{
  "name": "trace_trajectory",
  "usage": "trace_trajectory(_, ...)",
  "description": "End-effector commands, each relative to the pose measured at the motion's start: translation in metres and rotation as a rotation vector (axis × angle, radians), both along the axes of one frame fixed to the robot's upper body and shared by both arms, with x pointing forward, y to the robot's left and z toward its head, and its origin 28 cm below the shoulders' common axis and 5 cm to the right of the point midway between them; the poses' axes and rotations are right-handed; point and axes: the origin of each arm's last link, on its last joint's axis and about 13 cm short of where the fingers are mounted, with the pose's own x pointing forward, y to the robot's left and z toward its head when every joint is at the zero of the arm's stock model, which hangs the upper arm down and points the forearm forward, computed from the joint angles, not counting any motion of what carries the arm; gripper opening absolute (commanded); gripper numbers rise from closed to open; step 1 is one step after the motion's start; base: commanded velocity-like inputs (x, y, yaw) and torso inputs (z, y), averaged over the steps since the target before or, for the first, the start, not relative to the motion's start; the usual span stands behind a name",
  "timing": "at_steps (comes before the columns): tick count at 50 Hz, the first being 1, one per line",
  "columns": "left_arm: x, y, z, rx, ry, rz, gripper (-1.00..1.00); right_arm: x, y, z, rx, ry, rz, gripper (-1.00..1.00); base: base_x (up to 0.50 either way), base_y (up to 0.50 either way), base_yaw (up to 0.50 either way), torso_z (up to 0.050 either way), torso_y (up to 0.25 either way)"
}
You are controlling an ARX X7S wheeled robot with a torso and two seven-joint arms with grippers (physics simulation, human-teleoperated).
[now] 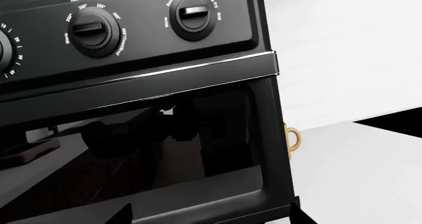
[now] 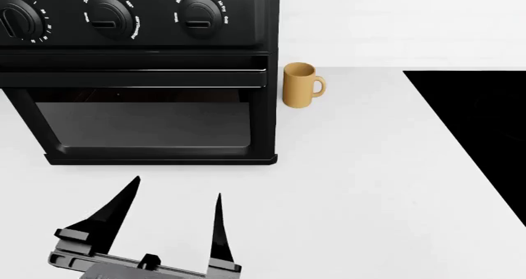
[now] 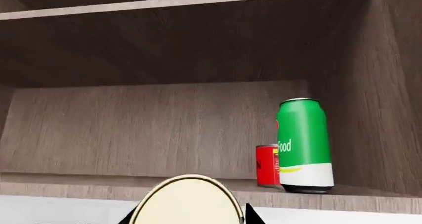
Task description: Pick the cans from the counter and place them in their designated side in the cabinet.
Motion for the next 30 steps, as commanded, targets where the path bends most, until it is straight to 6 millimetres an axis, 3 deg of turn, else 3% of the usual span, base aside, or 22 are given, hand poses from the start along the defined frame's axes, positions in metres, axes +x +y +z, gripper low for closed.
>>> trace_trajectory(1,0.002,-0.001,-0.002,0.003,0.007,0.0,1.0,0.029,0.004,0.026,0.005,-0.046,-0.073,-1.0,0.0,0.0,0.0,0.0,0.0)
trace_trajectory(11,0.004,0.0,-0.003,0.001,0.009,0.002,1.0,0.062,0.01,0.051,-0.005,-0.133,-0.173,-1.0,0.0,0.0,0.0,0.0,0.0)
trace_trajectory(18,0.004,-0.001,-0.003,0.003,0.012,0.002,1.0,0.076,0.019,0.058,-0.003,-0.157,-0.186,-1.0,0.0,0.0,0.0,0.0,0.0)
trace_trajectory(30,0.007,-0.003,0.001,0.008,0.009,0.001,1.0,0.122,0.026,0.05,0.061,0.149,-0.079,-1.0,0.0,0.0,0.0,0.0,0.0)
